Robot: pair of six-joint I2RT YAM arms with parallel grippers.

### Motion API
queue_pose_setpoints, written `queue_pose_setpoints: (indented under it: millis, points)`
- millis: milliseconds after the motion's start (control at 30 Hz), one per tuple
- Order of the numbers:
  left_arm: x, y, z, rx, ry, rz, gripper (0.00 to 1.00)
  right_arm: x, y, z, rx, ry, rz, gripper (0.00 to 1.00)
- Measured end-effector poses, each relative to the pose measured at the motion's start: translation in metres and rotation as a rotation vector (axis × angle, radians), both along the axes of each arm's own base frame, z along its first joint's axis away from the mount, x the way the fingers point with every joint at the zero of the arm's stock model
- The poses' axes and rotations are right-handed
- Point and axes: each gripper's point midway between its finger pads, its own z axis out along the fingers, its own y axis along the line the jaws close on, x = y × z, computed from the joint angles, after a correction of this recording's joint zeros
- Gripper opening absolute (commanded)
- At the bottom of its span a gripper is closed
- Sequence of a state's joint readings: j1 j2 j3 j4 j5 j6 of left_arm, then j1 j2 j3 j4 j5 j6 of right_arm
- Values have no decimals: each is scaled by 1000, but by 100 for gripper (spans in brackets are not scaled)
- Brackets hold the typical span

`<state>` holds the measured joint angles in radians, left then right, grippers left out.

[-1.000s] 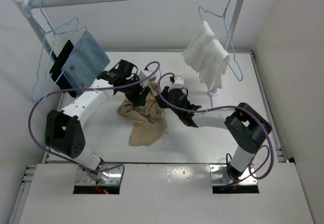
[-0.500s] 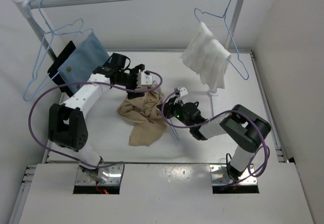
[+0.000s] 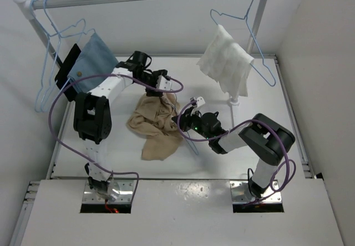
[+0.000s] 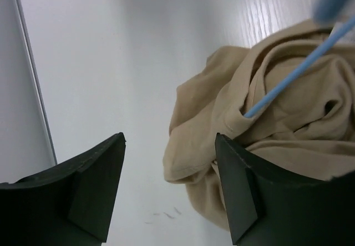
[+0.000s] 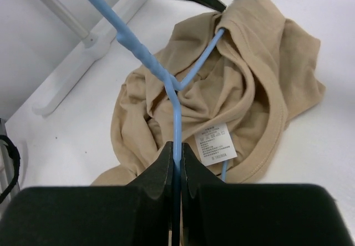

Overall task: Place the t-shirt on the hanger
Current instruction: Place tshirt on hanger

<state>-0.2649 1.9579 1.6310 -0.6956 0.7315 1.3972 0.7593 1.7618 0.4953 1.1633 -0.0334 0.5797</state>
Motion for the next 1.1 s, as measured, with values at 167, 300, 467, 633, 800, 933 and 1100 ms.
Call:
queue_pose_setpoints:
  millis: [167, 300, 467, 633, 800, 933, 1100]
  points:
    - [-7, 14, -28, 112, 14, -97, 72, 0, 1, 3, 9, -9, 13, 0]
    - [-20, 25, -57, 175, 78, -153, 73, 0, 6, 9, 19, -20, 34, 0]
    - [-25, 27, -63, 208, 119, -212, 70, 5, 10, 18, 33, -33, 44, 0]
    - [-28, 26, -62, 221, 112, -241, 0, 3, 14, 20, 31, -34, 69, 0]
    - [-32, 26, -64, 242, 110, -270, 8, 4, 12, 16, 10, -31, 71, 0]
    - [-39, 23, -62, 211, 138, -275, 29, 2, 13, 17, 4, -39, 89, 0]
    - [-61, 16, -49, 160, 192, -297, 30, 2, 18, 23, 3, -63, 102, 0]
